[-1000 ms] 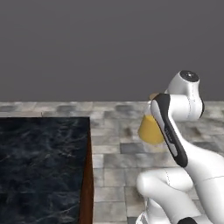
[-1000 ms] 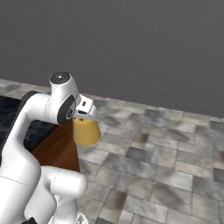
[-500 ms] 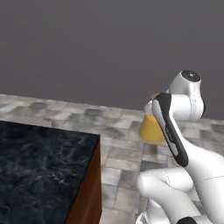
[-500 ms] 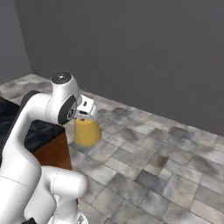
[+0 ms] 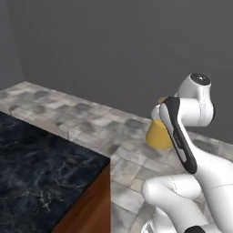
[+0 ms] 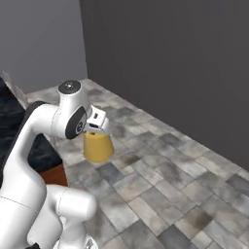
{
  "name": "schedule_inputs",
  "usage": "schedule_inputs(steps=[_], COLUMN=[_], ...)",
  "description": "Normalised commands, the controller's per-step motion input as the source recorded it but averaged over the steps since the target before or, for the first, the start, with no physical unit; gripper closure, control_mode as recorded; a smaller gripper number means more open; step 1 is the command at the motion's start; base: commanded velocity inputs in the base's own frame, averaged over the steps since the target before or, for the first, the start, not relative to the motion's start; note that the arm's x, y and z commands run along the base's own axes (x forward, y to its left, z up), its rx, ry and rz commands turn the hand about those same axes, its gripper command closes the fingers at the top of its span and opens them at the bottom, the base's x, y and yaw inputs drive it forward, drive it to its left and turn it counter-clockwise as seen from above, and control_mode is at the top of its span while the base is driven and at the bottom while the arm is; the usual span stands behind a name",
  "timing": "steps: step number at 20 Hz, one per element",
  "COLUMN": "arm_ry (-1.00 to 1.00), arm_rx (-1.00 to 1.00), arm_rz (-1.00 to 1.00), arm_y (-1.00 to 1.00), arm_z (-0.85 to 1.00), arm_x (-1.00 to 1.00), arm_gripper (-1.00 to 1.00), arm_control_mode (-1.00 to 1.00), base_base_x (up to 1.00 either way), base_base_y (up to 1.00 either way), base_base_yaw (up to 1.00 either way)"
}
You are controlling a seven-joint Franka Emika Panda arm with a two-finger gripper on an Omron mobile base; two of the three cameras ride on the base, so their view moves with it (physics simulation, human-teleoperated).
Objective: Place the pitcher and cup on the dining counter for serving.
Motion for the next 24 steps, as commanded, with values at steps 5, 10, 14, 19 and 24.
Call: schedule_inputs(steps=[5,10,14,19,24], arm_ry=[0.0,0.0,0.0,0.0,0.0], arm_rx=[0.0,0.0,0.0,0.0,0.0], arm_rz=[0.0,0.0,0.0,0.0,0.0], arm_y=[0.0,0.0,0.0,0.0,0.0], arm_z=[0.0,0.0,0.0,0.0,0.0], arm_x=[0.0,0.0,0.0,0.0,0.0], arm_gripper=[1.0,1.0,1.0,1.0,1.0], arm_control_mode=[1.0,1.0,1.0,1.0,1.0], base_base_x=[0.47,0.41,0.32,0.31,0.37], base_base_y=[-0.7,-0.66,-0.61,-0.6,-0.6], base_base_yaw=[0.62,0.65,0.69,0.69,0.68])
